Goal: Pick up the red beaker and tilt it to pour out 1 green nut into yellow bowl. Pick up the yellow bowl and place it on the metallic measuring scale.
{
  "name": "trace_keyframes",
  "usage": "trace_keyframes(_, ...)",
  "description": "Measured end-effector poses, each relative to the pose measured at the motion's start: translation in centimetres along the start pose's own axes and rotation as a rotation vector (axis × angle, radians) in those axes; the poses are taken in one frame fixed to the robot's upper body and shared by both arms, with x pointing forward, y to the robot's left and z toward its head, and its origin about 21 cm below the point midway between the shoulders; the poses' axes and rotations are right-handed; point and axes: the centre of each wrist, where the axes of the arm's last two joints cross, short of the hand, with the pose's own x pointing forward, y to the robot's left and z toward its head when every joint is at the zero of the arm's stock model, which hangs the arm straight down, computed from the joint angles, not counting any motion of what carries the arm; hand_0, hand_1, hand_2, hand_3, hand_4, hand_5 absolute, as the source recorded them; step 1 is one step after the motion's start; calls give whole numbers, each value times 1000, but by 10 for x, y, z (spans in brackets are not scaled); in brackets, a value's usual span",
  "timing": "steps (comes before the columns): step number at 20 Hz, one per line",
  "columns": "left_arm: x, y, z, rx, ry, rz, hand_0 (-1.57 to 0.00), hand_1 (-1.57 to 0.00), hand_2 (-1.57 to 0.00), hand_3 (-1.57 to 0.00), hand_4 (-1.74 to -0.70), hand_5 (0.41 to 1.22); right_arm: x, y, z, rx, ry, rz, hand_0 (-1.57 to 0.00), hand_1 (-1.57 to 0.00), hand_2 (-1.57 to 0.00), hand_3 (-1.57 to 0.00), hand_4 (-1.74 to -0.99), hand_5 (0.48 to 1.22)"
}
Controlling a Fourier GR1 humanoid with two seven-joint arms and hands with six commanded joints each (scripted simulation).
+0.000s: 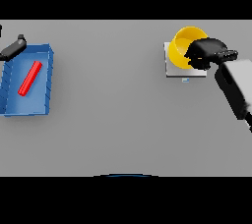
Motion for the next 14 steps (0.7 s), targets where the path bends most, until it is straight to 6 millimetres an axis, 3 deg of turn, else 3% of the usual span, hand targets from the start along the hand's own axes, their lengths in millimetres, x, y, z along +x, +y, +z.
trace_keyframes(4, -1, 1, -2, 4, -8, 14, 1, 1, 1, 1, -850, 765, 1, -6, 0, 28, 23, -33, -825, -599, -589, -794, -1550, 955)
trace_keyframes(8, -1, -6, 0, -7, -10, 10, 1, 1, 1, 1, -854, 771, -1, -3, 2, 53, 27, -56, -372, -279, -345, -558, -1501, 865)
trace_keyframes(14, 5, -2, 5, -3, -16, 11, 1, 1, 1, 1, -853, 772, -6, -4, 1, 72, 53, -16, -97, -72, -116, -325, -1432, 807)
